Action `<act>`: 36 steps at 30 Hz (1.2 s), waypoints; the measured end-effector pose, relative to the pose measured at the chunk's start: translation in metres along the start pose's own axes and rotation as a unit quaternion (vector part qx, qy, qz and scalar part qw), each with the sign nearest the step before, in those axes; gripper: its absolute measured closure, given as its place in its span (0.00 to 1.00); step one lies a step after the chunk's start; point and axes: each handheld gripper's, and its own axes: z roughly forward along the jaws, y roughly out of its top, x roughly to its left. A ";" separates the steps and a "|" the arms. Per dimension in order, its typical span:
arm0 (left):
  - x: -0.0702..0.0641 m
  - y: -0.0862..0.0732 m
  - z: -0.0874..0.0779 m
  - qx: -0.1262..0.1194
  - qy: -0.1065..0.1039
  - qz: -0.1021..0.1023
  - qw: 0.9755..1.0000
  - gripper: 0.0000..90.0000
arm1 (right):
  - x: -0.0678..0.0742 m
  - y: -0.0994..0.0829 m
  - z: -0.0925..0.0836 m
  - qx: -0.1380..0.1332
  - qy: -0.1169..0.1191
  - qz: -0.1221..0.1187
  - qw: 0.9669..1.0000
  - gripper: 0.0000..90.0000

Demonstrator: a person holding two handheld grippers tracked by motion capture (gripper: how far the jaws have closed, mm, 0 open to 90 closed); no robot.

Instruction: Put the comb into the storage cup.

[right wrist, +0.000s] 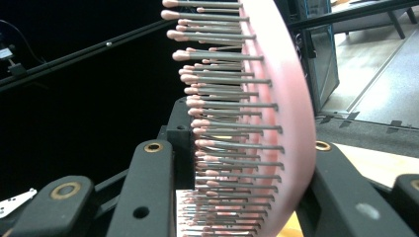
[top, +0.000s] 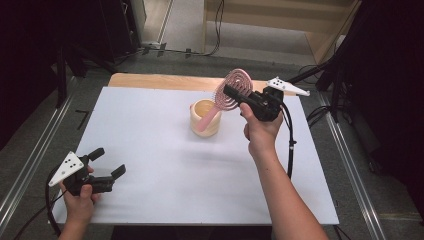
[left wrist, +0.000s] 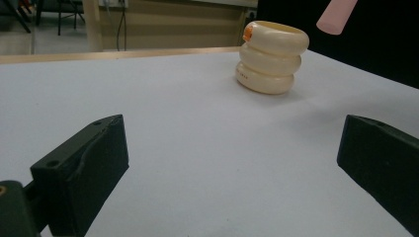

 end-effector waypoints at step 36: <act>0.000 0.000 0.000 -0.001 -0.003 0.000 1.000 0.00 | -0.018 0.022 0.014 -0.011 -0.026 -0.001 1.000 0.69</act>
